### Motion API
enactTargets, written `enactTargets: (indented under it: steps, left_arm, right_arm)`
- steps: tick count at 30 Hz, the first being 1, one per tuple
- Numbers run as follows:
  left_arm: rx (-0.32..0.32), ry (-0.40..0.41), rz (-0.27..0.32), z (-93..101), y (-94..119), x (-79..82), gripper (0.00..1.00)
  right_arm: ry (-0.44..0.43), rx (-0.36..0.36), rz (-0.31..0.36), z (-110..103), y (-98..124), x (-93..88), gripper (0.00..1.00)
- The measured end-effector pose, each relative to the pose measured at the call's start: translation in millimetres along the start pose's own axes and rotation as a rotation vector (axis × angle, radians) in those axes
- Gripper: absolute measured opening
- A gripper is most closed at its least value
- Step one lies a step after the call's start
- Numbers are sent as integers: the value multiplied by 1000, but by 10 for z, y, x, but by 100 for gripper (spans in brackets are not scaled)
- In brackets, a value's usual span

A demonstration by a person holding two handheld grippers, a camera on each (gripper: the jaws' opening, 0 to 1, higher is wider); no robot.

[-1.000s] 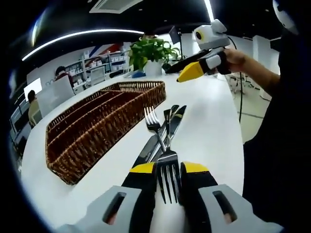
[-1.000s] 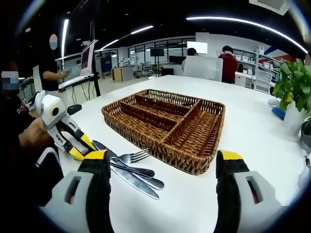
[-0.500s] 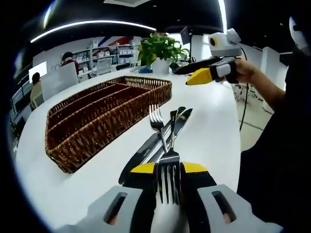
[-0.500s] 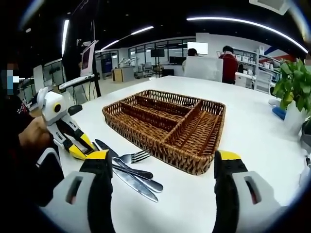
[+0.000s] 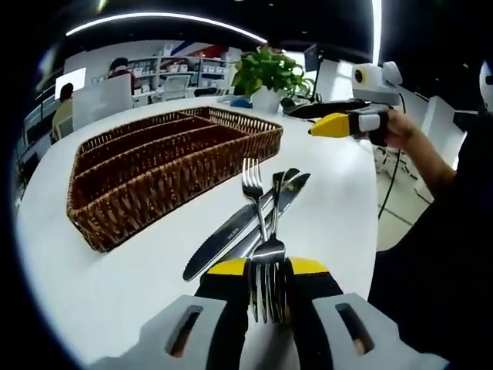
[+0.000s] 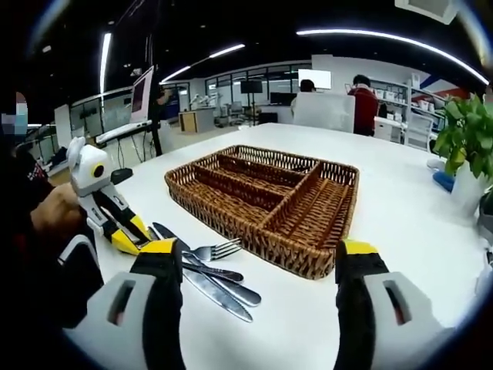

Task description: Arrange the knives, forks, and spoons in their matching storage slots by inserting each utensil handle-first until every utensil is classified and aligned in the correct compartment

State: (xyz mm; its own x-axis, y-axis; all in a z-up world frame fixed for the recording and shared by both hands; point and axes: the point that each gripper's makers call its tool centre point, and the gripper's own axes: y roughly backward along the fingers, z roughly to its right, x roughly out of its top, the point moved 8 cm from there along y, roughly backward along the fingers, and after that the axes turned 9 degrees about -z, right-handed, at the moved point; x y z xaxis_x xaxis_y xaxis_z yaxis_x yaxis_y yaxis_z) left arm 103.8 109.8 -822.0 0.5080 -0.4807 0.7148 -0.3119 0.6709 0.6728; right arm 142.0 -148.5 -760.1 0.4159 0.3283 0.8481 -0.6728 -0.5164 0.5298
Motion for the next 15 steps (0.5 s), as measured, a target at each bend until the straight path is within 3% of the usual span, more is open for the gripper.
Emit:
enactTargets:
  steps: [4,6,9,13,15]
  left_arm:
    - [-1,10,-6,2,9,-3,17]
    - [-5,16,-10,11,20,3,17]
    - [-4,10,-14,21,39,18,17]
    - [-10,17,-15,35,80,49,17]
    - [-11,22,-16,36,94,61,17]
  right_arm:
    - [46,56,-12,-113,-35,5,67]
    - [113,124,-27,-228,-63,10,51]
    - [130,167,-35,-320,-121,12,49]
    - [261,226,-99,-465,-217,-39,44]
    - [259,263,-109,-525,-248,-60,38]
